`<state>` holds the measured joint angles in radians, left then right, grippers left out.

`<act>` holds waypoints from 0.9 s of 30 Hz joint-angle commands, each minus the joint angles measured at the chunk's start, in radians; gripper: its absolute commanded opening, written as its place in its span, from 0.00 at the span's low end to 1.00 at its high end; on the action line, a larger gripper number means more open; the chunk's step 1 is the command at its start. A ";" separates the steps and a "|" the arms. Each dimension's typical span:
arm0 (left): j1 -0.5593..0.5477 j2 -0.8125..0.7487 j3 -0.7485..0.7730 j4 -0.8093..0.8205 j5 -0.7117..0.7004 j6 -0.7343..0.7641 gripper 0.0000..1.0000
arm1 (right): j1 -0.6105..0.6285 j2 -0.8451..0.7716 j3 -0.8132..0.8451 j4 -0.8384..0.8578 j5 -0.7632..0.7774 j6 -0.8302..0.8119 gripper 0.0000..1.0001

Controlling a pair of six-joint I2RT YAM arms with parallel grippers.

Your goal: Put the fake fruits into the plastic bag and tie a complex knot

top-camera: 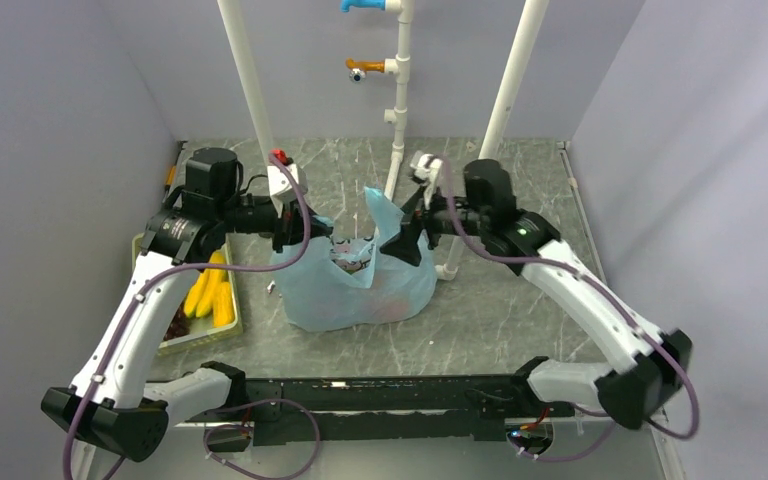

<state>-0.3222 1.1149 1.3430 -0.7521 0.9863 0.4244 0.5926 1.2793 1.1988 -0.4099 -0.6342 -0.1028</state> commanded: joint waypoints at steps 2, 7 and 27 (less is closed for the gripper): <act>0.005 -0.058 -0.044 0.228 0.016 -0.245 0.00 | 0.040 -0.191 -0.005 0.248 0.038 0.056 1.00; 0.005 -0.061 -0.053 0.293 0.042 -0.303 0.00 | 0.185 -0.129 -0.022 0.374 0.010 0.038 1.00; 0.128 -0.094 0.046 -0.149 -0.001 0.079 0.70 | 0.308 0.096 -0.229 0.719 0.068 -0.016 0.00</act>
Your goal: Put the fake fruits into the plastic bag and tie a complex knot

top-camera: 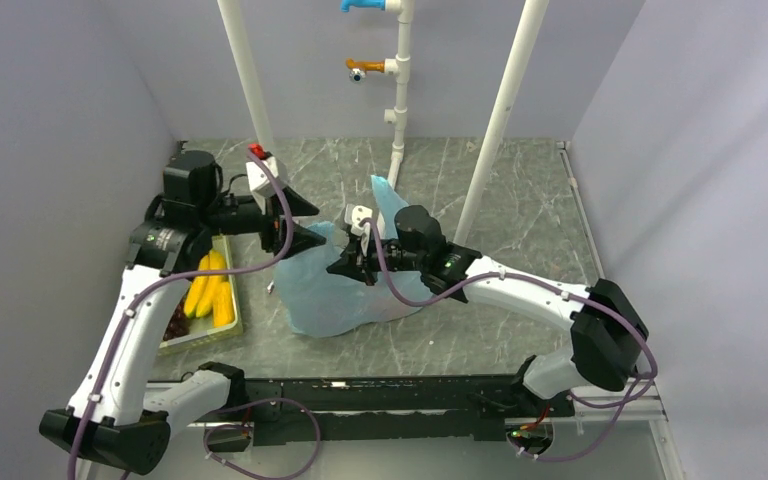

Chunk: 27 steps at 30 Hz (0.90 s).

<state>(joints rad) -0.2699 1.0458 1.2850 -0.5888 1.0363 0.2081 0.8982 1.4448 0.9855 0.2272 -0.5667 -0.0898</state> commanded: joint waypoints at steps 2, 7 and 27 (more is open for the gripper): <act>0.151 -0.025 0.120 -0.483 -0.061 0.511 0.79 | 0.002 -0.083 -0.018 0.076 0.000 -0.019 0.00; 0.179 0.011 0.124 -0.870 -0.091 0.972 0.99 | -0.002 -0.097 -0.019 0.062 -0.009 0.004 0.00; 0.069 0.020 0.138 -0.293 0.081 0.090 0.00 | 0.000 -0.112 -0.014 0.116 0.050 0.103 0.97</act>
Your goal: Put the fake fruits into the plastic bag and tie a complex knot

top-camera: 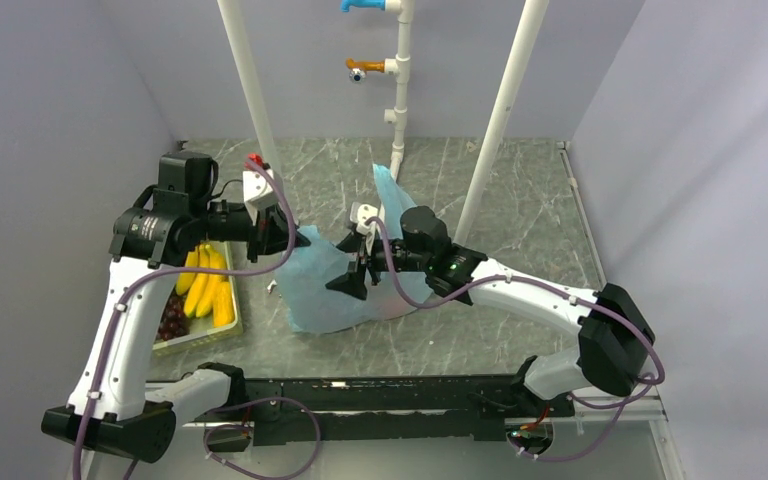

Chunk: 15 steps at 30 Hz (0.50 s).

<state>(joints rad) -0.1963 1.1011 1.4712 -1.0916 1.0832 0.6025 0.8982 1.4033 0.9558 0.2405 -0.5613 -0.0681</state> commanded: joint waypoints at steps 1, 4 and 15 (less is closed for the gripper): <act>-0.006 -0.068 -0.095 0.347 0.010 -0.382 0.00 | 0.000 -0.087 0.014 0.138 0.063 0.135 0.99; -0.014 -0.145 -0.221 0.549 -0.072 -0.523 0.00 | 0.038 -0.112 0.035 0.211 0.131 0.222 1.00; -0.057 -0.163 -0.302 0.726 -0.055 -0.728 0.00 | 0.154 0.080 -0.007 0.584 0.426 0.230 0.99</act>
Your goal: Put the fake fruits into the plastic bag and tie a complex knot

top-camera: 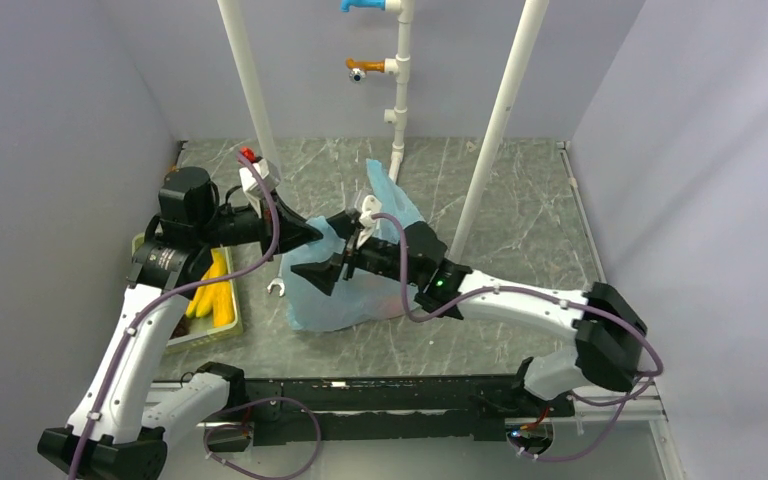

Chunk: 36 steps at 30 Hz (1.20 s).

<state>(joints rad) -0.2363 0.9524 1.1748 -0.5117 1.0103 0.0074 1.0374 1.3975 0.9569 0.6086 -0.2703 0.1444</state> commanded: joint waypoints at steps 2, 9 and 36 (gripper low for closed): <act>-0.030 -0.013 -0.003 0.162 0.032 -0.156 0.00 | 0.021 0.134 -0.001 0.272 0.172 0.003 0.89; -0.034 -0.024 0.013 0.288 0.093 -0.274 0.00 | 0.021 0.266 -0.083 0.338 0.151 -0.057 0.38; 0.120 0.089 0.055 -0.705 -0.059 1.113 0.67 | 0.009 0.190 -0.182 0.308 -0.046 -0.086 0.00</act>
<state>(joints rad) -0.0826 0.9974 1.2083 -1.2602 0.9062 1.0801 1.0519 1.6203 0.7448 0.9089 -0.2733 0.0486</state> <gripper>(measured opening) 0.706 0.009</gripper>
